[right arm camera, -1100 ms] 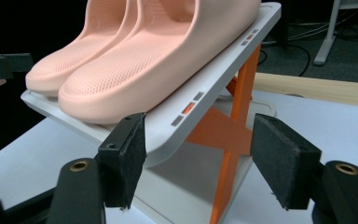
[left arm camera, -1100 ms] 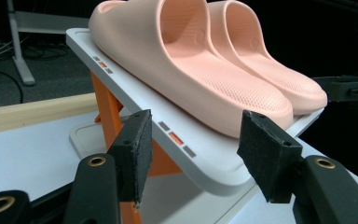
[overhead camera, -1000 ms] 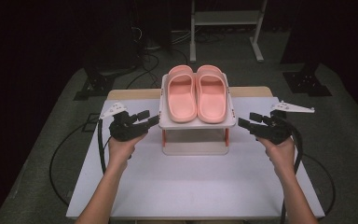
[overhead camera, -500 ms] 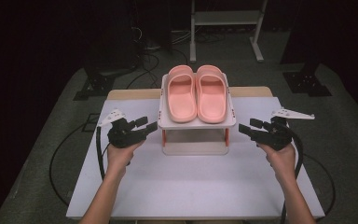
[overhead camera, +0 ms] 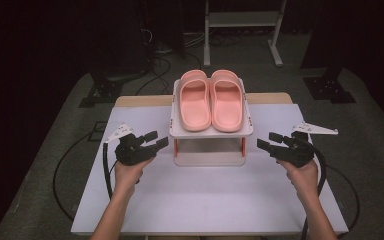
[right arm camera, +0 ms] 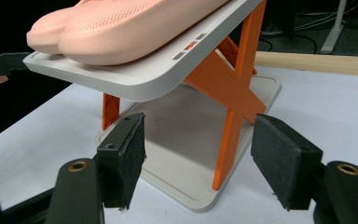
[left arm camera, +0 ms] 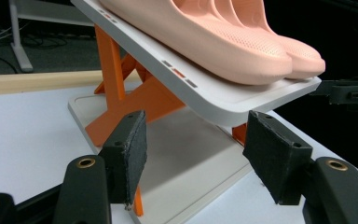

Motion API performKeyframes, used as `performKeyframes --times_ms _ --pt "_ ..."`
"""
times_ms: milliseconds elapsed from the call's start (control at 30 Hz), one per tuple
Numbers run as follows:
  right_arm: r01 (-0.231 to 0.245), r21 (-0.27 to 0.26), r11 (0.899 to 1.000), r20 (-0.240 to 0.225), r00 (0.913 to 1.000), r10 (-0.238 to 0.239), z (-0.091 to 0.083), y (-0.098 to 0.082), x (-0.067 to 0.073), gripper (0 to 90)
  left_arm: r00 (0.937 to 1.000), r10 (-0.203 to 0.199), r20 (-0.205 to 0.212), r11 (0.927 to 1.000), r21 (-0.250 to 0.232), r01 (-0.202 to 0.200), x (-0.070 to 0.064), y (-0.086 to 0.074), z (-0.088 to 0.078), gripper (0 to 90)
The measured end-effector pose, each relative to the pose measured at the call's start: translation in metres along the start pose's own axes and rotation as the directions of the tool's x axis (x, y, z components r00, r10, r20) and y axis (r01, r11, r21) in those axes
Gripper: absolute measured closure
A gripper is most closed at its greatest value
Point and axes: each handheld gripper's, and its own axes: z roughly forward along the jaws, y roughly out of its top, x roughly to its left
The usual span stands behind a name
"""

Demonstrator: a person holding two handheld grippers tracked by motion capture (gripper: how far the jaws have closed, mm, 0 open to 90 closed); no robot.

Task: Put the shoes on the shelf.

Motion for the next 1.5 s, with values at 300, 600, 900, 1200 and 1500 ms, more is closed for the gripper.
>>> performKeyframes --times_ms 300,600,900,1200,1500 --pt "-0.007 0.016 1.000 0.002 1.0000 0.006 -0.001 -0.010 -0.001 34.0 1.0000 -0.004 -0.003 1.0000 -0.003 0.004 -0.001 -0.011 -0.004 37.7" --pt "-0.005 0.021 1.000 0.001 1.0000 0.005 -0.002 -0.017 -0.001 33.9 1.0000 0.000 -0.005 1.0000 0.005 0.000 -0.001 -0.020 -0.006 36.6" --pt "-0.012 0.022 1.000 -0.001 0.9999 0.012 -0.003 -0.026 -0.004 33.5 0.9999 0.012 -0.004 0.9999 0.007 -0.012 -0.003 -0.027 -0.008 33.5" --pt "-0.018 0.020 1.000 0.004 0.9998 0.018 -0.007 -0.035 -0.008 33.2 1.0000 0.006 -0.003 0.9999 0.011 -0.006 -0.001 -0.039 -0.007 30.2" --pt "-0.028 0.029 0.999 0.000 0.9996 0.028 -0.009 -0.049 -0.011 33.0 1.0000 0.007 0.003 0.9999 0.014 -0.007 -0.003 -0.050 -0.009 28.3"
